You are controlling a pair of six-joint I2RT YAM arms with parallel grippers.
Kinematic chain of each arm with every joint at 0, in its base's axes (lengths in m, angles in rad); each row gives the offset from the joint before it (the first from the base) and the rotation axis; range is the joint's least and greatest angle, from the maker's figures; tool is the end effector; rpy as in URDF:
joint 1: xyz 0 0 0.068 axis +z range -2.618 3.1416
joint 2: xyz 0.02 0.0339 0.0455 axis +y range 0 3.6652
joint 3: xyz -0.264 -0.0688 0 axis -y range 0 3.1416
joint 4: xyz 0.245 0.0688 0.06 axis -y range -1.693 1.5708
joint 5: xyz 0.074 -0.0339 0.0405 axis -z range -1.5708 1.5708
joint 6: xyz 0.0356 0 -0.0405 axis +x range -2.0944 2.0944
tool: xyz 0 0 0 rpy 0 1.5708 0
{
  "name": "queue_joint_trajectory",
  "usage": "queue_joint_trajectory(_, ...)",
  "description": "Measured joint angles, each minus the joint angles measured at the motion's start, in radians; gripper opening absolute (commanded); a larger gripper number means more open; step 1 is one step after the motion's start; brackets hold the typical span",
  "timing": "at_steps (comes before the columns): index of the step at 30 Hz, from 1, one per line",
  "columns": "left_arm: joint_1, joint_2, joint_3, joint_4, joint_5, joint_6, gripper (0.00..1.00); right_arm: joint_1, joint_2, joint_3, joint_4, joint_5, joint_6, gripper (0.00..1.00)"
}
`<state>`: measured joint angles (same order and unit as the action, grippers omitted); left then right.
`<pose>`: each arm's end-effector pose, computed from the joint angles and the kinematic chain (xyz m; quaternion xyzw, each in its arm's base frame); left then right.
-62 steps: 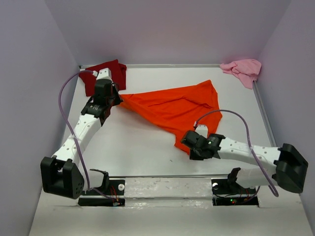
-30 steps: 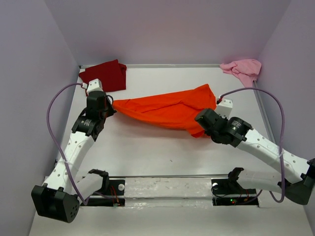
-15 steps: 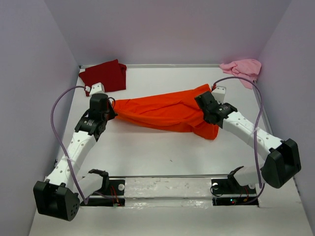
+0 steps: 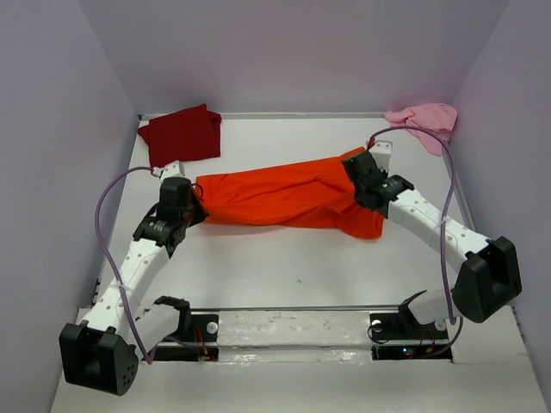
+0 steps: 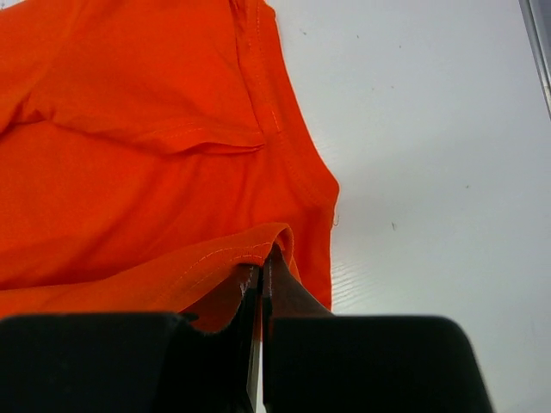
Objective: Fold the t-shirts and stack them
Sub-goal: Fold the tshirt
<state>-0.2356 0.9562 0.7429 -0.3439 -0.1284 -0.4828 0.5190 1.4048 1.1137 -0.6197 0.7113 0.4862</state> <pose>0.2079 -0.0452 0.2782 -0.1385 0.8620 -0.1178 0.4732 0.2635 0.1238 0.2813 0.0983 0.8886 -0.1424 0.4249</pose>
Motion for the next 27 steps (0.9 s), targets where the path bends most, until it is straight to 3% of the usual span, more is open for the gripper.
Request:
queue_joint_trajectory(13,0.000,0.149,0.016,0.018,-0.076,-0.013,0.00,-0.068,0.040,0.027,0.057,0.035,-0.083,0.00)
queue_joint_trajectory(27,0.006,0.426,0.254,0.058,-0.162,0.041,0.00,-0.074,0.236,0.133,0.123,0.040,-0.157,0.00)
